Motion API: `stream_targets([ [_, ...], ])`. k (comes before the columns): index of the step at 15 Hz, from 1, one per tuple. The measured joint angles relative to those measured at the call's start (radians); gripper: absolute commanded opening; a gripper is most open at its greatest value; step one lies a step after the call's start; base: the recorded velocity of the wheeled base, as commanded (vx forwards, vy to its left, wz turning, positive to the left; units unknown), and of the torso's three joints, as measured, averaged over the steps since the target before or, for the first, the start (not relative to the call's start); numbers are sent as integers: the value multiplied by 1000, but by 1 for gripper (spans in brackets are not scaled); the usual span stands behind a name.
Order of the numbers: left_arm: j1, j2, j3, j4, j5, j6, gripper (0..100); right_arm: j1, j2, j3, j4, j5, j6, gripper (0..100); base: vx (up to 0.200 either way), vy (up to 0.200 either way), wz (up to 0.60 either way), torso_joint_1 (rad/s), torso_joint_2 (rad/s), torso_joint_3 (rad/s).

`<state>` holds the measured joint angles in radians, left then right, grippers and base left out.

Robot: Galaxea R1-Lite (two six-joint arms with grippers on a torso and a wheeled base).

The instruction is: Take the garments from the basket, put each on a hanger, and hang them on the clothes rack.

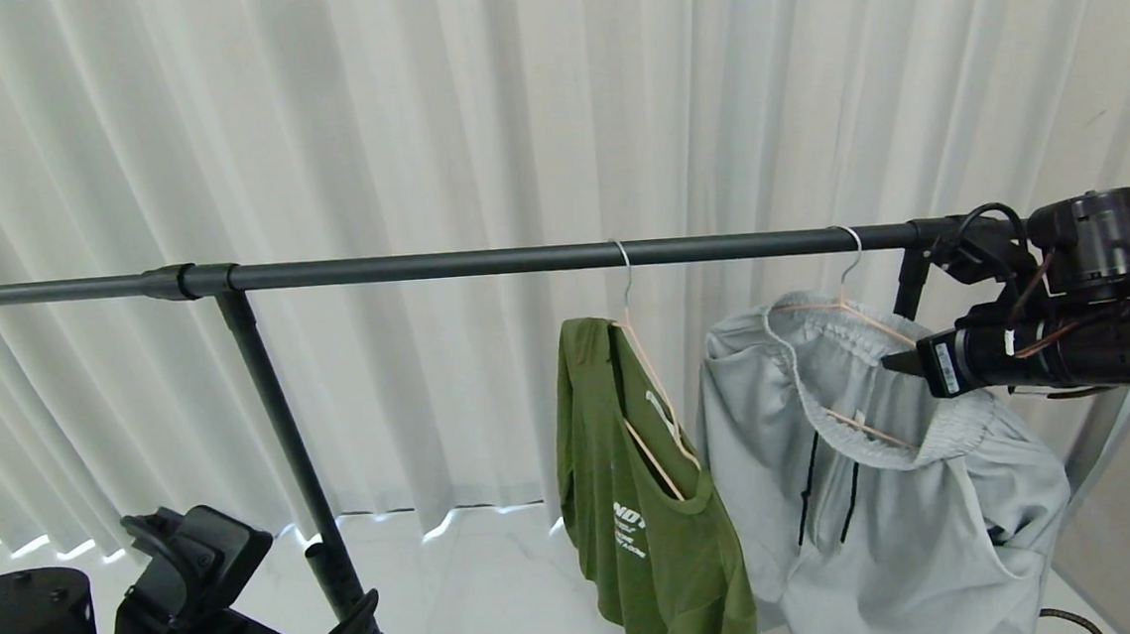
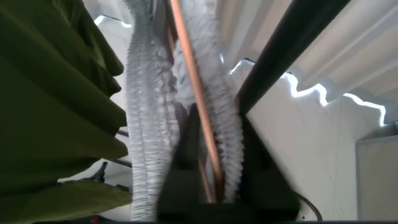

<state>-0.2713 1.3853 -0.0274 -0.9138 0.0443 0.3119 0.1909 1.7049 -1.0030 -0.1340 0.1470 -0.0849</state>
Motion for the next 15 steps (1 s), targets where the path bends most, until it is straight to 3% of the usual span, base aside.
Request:
stream_targets([
  [4, 27, -4, 0, 0, 0, -2, 100, 10, -98, 51, -14, 2, 0, 100, 0, 0, 0, 0, 0, 0],
  [7, 61, -10, -1, 0, 12, 1, 100, 9, -234, 144, -16, 1, 1, 100, 0, 0, 0, 0, 0, 0],
  [9, 69, -31, 0, 0, 72, -1, 100, 1, -343, 222, -26, 1, 1, 100, -200, 0, 0, 7, 5, 0],
  [13, 79, -104, 15, 0, 109, 6, 100, -27, -538, 415, -217, -1, -7, 100, -200, 0, 0, -1, 0, 2],
  [15, 80, -145, 17, 0, 148, 1, 100, -68, -599, 459, -228, -15, -13, 100, -200, 0, 0, 0, 2, 2],
])
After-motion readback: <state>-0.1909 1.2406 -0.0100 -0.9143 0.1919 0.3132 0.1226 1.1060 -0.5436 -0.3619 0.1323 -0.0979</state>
